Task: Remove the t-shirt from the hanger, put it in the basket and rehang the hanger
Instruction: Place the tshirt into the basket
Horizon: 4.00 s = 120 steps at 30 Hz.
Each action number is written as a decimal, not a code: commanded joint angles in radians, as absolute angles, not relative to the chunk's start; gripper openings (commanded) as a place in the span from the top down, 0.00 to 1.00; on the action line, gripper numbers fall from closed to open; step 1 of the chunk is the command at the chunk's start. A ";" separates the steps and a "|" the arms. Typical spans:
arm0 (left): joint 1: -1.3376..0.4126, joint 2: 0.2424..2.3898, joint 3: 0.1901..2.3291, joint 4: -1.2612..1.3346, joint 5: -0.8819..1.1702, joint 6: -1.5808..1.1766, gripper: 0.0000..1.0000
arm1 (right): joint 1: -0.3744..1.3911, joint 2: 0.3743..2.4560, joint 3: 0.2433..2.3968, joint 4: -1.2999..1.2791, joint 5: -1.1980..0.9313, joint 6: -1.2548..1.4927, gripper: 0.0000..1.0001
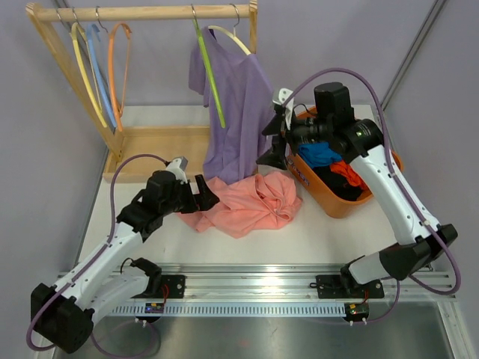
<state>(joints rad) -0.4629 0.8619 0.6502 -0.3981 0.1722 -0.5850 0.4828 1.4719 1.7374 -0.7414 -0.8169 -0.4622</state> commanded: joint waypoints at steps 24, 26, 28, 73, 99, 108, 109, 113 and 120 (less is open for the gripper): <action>-0.581 1.456 0.833 -0.295 -0.028 -1.048 0.03 | 0.403 1.184 1.327 -0.835 -0.891 -0.626 0.01; -0.583 1.473 0.833 -0.272 -0.038 -1.058 0.19 | 0.403 1.175 1.313 -0.831 -0.899 -0.620 0.00; -0.583 1.492 0.822 -0.256 -0.035 -1.052 0.32 | 0.402 1.169 1.298 -0.833 -0.905 -0.620 0.01; -0.683 0.890 1.232 0.092 0.312 -0.556 0.95 | 0.693 1.349 1.316 0.084 -1.169 0.157 0.99; -0.683 0.562 1.166 -0.581 -0.147 -0.321 0.01 | -0.122 1.443 2.278 -0.738 -0.795 -0.190 1.00; -0.683 0.531 1.118 -0.595 -0.160 -0.336 0.01 | -0.301 1.554 2.140 -0.784 -0.867 -0.210 1.00; -0.683 0.526 1.109 -0.595 -0.161 -0.337 0.01 | -0.301 1.552 2.099 -0.790 -0.864 -0.230 1.00; -0.683 0.512 1.086 -0.601 -0.175 -0.350 0.01 | -0.301 1.525 1.811 -0.821 -0.796 -0.368 1.00; -0.683 0.502 1.045 -0.589 -0.199 -0.359 0.01 | -0.302 1.505 1.395 -0.833 -0.652 -0.534 1.00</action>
